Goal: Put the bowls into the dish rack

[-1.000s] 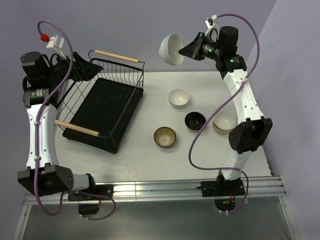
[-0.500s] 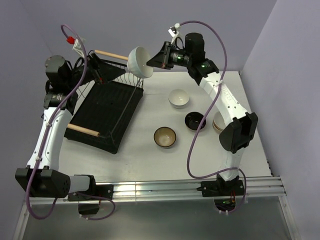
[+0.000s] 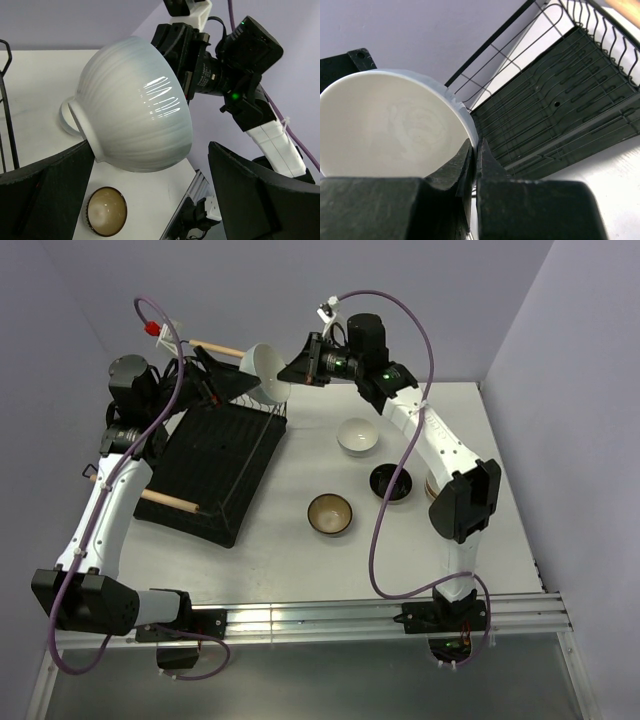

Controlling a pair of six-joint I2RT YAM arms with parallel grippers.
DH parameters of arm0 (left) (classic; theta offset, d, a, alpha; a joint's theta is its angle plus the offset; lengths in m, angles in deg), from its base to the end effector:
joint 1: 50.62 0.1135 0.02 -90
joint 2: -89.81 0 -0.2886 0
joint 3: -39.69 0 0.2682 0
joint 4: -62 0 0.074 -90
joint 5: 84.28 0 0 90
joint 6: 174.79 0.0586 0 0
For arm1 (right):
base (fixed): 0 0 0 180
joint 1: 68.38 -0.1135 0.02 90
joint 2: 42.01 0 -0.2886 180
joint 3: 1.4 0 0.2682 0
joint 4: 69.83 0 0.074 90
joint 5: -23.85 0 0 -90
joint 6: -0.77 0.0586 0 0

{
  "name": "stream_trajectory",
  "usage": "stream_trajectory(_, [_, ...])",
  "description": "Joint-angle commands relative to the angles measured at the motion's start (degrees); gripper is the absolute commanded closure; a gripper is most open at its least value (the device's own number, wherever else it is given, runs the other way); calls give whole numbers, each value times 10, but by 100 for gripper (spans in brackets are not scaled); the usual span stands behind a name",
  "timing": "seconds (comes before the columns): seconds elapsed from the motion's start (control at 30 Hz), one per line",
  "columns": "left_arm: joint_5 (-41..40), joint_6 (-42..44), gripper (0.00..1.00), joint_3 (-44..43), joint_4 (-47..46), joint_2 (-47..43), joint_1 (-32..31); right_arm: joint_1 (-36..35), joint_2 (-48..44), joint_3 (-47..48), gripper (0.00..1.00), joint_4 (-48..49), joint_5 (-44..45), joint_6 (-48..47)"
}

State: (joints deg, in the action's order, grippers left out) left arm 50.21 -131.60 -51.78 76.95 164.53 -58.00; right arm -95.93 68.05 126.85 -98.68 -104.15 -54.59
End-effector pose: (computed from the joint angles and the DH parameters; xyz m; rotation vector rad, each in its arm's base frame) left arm 0.3086 -0.0814 0.4728 0.0946 1.7093 -1.3156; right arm 0.4194 0.2595 0.4461 -0.4133 1.8811 1.3393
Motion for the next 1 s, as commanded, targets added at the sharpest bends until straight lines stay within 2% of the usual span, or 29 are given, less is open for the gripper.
stream_trajectory(0.0, [-18, 0, 1, -6, 9, -22, -10, -18, 2, 37, 100, 29, 41, -5])
stream_trajectory(0.13, [-53, 38, 3, -13, 54, -27, -11, -30, 0, 40, 100, 6, 76, -24])
stream_trajectory(0.4, [-48, 44, 3, -5, 50, -33, -11, -44, 9, 46, 100, -2, 94, -33])
stream_trajectory(0.53, [-42, 39, 8, -2, 43, -31, -11, -51, 16, 49, 100, -4, 96, -35])
stream_trajectory(0.67, [-47, 29, 21, 3, 43, -25, -11, -57, 26, 56, 100, -8, 99, -33])
stream_trajectory(0.7, [-45, 25, 29, 2, 48, -22, -11, -57, 28, 56, 100, -7, 100, -33])
stream_trajectory(0.77, [-48, 21, 36, 3, 48, -19, -11, -58, 31, 58, 100, -6, 99, -33])
stream_trajectory(0.8, [-50, 19, 44, 4, 47, -19, -11, -58, 33, 59, 100, -7, 100, -33])
stream_trajectory(0.9, [-58, 19, 48, 4, 51, -18, -11, -60, 35, 58, 100, -8, 106, -33])
stream_trajectory(0.97, [-65, 22, 61, 6, 53, -18, -11, -61, 36, 57, 100, -6, 105, -33])
